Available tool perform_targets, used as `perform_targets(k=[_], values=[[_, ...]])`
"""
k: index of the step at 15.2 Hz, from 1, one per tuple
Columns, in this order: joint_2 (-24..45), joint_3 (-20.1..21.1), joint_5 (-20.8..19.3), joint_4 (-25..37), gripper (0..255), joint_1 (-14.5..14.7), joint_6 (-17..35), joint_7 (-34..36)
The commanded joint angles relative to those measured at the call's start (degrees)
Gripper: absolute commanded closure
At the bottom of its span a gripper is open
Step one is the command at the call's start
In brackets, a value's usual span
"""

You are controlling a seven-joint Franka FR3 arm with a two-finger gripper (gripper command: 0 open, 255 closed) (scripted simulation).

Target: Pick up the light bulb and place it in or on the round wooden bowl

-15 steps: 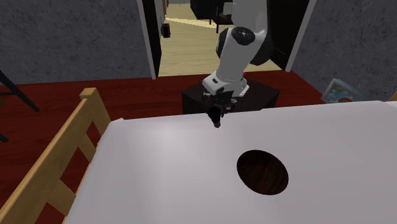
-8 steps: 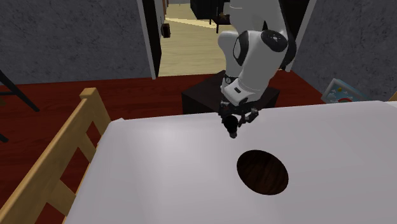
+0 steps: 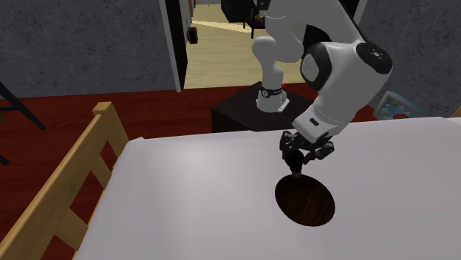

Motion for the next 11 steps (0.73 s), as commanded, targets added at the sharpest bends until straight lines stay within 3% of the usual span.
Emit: perform_targets(k=[1, 3, 11], values=[[4.23, -0.03, -1.26, 5.94, 255, 3.07, -2.59, 2.19], [8.07, -0.29, -2.23, 11.97, 255, 5.94, -5.29, 3.51], [10.76, -1.24, -3.74, 9.8, 255, 6.29, -0.82, 4.85]])
